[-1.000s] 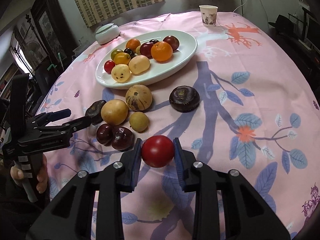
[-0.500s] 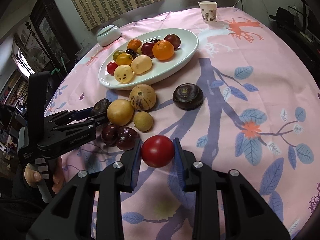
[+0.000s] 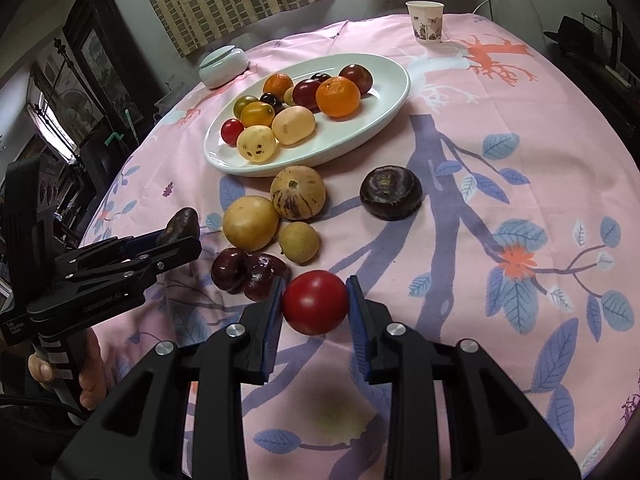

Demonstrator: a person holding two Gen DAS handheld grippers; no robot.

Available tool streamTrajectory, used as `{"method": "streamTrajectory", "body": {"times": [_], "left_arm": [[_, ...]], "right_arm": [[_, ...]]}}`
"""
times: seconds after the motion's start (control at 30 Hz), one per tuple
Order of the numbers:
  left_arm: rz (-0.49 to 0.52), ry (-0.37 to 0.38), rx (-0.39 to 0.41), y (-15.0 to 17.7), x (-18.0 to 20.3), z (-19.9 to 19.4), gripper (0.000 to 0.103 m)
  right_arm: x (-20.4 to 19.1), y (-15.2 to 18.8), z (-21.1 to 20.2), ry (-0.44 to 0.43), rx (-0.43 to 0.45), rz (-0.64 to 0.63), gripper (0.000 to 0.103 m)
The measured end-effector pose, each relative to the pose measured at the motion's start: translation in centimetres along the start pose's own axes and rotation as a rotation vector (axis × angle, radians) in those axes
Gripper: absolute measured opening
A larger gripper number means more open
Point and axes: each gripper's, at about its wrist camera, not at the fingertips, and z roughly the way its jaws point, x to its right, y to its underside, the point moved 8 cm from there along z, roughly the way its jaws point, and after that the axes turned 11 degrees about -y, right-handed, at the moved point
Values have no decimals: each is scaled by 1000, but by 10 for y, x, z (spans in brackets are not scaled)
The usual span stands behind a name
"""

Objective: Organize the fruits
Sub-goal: 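Carry the dark fruit and red tomato onto the white plate and release both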

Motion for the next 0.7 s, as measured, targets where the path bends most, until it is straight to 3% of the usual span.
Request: {"method": "streamTrajectory", "body": {"times": [0.27, 0.53, 0.7], "left_arm": [[27, -8, 44, -42, -4, -25, 46], [10, -41, 71, -123, -6, 1, 46], [-2, -23, 40, -154, 4, 32, 47]], "right_arm": [[-9, -20, 1, 1, -11, -65, 32], [-2, -101, 10, 50, 29, -152, 31], [29, -145, 36, 87, 3, -107, 31]]}}
